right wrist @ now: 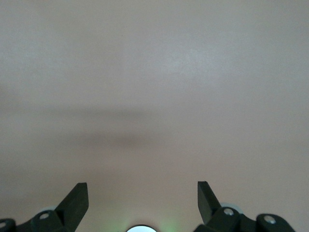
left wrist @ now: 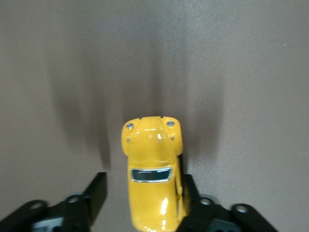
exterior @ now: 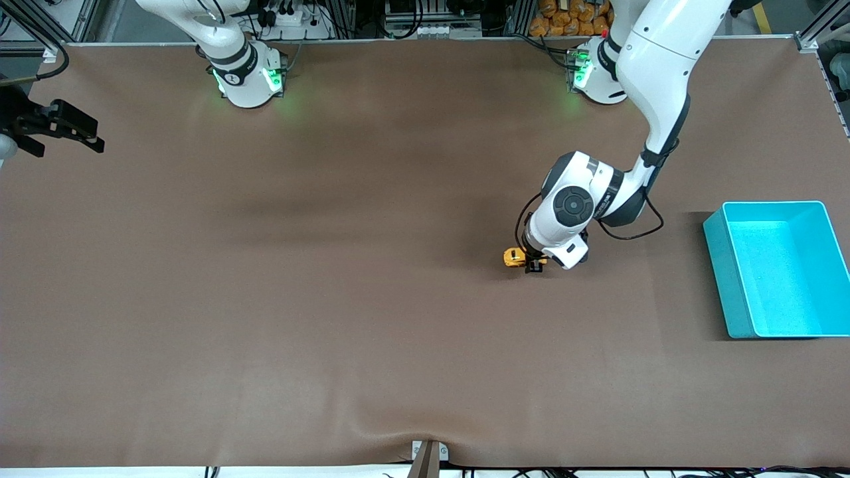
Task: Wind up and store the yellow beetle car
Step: 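Lower the left gripper and grasp the yellow car, then carry the car with the left gripper over the cyan box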
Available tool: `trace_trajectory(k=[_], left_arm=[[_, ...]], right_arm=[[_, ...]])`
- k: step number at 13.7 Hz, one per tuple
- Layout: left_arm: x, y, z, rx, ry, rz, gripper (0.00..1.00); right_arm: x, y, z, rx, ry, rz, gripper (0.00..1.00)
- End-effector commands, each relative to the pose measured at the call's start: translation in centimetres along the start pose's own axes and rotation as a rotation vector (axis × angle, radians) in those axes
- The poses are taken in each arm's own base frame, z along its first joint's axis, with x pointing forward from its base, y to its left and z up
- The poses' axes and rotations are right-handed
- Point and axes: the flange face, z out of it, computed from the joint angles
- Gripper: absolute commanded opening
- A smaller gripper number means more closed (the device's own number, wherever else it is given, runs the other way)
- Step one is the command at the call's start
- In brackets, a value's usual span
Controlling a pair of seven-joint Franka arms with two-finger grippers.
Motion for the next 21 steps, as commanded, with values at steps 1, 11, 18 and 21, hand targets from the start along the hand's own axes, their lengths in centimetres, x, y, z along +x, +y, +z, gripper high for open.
trace_trajectory(k=[1,11,18,21], left_arm=[[-0.4,0.3,0.1,-0.02,0.011,-0.008,0.0],[2.1,3.5,-10.4,-0.049,0.148,0.223,0.0],[16.9,5.9,-19.6,-0.054,0.17,0.414,0.0],[24.1,6.2,-21.2,-0.049,0.15,0.529,0.0]], right_arm=[[-0.6,-0.3,-0.1,0.01,0.011,0.016,1.0],[-0.7,-0.5,-0.3,0.01,0.012,0.012,1.0],[-0.6,-0.6,-0.2,0.01,0.012,0.01,1.0],[-0.6,-0.6,-0.2,0.01,0.012,0.01,1.0]])
